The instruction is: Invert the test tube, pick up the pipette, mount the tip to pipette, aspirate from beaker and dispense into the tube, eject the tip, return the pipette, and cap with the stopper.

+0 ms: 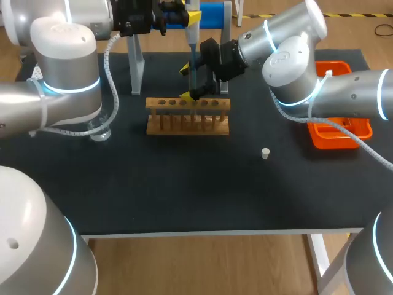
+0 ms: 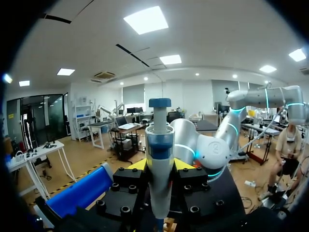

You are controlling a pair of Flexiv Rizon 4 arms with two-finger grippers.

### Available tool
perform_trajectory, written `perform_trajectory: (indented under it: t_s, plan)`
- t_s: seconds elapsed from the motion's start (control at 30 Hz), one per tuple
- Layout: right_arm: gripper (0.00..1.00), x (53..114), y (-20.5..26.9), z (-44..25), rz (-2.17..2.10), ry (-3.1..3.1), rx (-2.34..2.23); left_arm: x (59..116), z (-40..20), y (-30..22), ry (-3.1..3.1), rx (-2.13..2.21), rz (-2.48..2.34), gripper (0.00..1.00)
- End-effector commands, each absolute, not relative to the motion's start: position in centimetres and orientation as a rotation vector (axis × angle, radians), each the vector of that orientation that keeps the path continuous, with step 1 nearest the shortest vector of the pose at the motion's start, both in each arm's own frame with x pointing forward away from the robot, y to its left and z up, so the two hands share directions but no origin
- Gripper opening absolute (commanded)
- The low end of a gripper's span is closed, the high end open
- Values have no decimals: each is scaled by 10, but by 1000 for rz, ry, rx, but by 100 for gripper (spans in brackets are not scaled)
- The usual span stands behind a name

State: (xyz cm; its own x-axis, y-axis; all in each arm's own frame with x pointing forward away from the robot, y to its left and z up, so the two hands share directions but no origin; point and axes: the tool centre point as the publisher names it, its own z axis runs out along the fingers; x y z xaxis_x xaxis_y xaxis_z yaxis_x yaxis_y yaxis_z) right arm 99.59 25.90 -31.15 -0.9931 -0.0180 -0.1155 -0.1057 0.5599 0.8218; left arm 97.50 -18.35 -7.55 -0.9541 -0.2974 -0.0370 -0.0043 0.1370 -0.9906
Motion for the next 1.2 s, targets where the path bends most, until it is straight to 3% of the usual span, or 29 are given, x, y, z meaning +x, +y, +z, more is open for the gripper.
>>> perform_trajectory:
  t_s: [0.03,1.2]
  plan:
    - [100,996,258,-310,1423,2697,-109,976,-77,-185,2180,-297,-1908,0]
    - [100,996,258,-310,1423,2697,-109,978,-80,-185,2184,-297,-1900,0]
